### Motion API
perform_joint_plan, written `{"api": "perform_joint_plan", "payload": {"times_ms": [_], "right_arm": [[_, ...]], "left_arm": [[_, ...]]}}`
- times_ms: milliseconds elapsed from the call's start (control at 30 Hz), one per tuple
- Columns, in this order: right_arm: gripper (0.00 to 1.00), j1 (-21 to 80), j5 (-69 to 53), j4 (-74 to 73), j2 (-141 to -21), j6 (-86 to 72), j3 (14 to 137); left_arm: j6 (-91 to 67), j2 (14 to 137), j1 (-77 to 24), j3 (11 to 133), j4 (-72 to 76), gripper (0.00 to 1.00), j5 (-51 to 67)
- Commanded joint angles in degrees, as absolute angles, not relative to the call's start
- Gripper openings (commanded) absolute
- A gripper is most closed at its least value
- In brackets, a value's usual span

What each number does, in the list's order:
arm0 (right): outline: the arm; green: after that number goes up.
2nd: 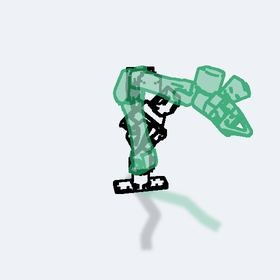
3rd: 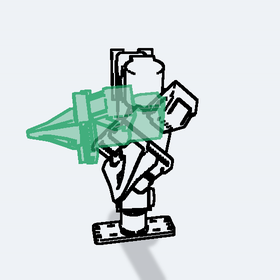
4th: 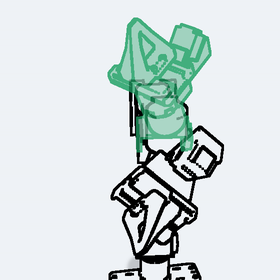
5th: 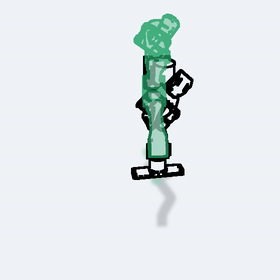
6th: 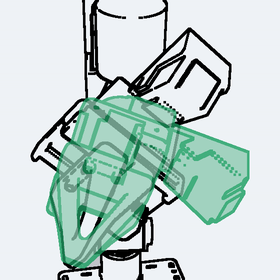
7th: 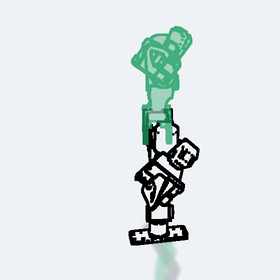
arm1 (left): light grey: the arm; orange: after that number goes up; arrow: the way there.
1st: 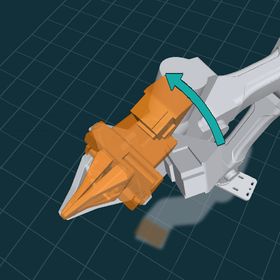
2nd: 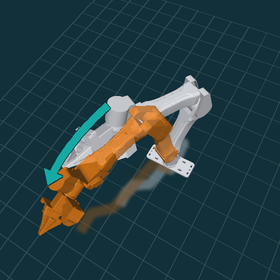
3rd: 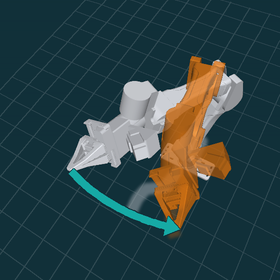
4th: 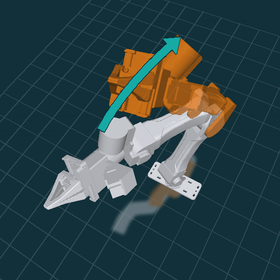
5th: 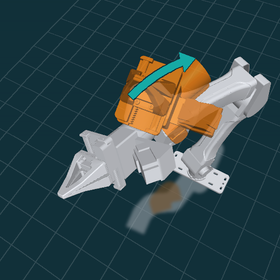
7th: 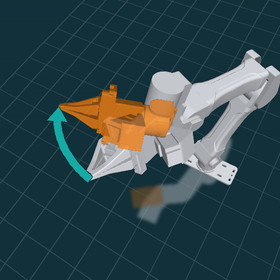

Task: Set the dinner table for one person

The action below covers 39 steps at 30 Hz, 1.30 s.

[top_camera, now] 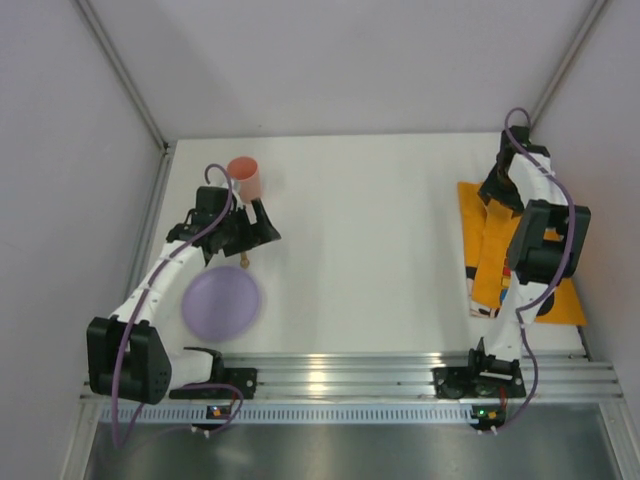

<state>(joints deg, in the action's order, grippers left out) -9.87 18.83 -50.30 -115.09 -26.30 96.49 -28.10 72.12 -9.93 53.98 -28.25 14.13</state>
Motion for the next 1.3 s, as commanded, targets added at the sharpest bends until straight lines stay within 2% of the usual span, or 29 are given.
{"api": "perform_joint_plan", "payload": {"times_ms": [0, 367, 600, 667, 767, 933, 1033, 1067, 1100, 1267], "right_arm": [[0.73, -9.32, 21.88, -52.38, -118.29, -24.61, 101.33], [0.72, -8.00, 20.83, -51.16, -117.95, -21.71, 97.74], [0.66, -6.51, 21.09, -50.18, -116.28, -20.13, 95.36], [0.61, -6.50, 21.62, -50.19, -116.28, -20.13, 95.27], [0.47, -6.50, 22.94, -50.27, -116.81, -20.13, 95.45], [0.32, -6.59, 24.52, -50.36, -116.81, -19.87, 96.76], [0.16, -6.68, 24.79, -50.80, -117.60, -19.86, 97.99], [0.06, -6.68, 24.52, -50.97, -117.95, -19.78, 98.17], [0.00, -6.68, 24.52, -51.15, -118.12, -19.69, 98.78], [0.00, -5.54, 22.25, -52.55, -116.47, -20.47, 98.88]], "left_arm": [[-27.68, 70.84, -10.20, 53.17, -27.77, 0.93, 14.50], [-28.91, 71.02, -10.28, 51.94, -25.93, 0.93, 12.92], [-29.62, 70.49, -10.46, 50.80, -25.14, 0.93, 12.66], [-29.71, 70.66, -10.63, 50.80, -24.96, 0.93, 12.48], [-29.71, 70.49, -10.99, 50.71, -25.14, 0.93, 12.30], [-29.62, 70.22, -11.42, 50.45, -25.31, 0.93, 11.86], [-29.53, 70.40, -11.51, 50.54, -25.40, 0.93, 11.87], [-29.53, 70.40, -11.60, 50.54, -25.49, 0.93, 11.78], [-29.44, 70.49, -11.69, 50.62, -25.58, 0.93, 11.78], [-29.36, 70.58, -11.95, 51.59, -25.84, 0.93, 11.69]]}}
